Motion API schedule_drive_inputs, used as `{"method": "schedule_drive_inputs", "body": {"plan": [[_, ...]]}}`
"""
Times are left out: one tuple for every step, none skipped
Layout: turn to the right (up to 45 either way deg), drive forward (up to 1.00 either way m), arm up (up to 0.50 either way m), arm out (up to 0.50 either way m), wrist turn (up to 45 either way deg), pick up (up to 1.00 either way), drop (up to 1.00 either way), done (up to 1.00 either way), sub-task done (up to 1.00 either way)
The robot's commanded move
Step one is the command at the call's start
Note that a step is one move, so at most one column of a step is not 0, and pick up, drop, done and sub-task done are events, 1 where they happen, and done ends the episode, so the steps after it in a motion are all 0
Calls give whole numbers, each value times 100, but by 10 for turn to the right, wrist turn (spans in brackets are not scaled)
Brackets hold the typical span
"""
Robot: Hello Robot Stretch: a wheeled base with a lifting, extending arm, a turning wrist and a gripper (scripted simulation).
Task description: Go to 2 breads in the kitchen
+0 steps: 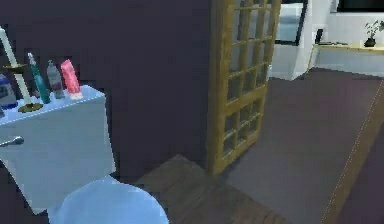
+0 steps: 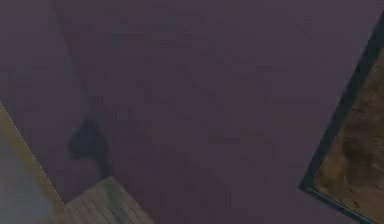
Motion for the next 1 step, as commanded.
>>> {"method": "schedule_drive_inputs", "body": {"plan": [[450,0,0,0,0,0,0,0,0]]}}
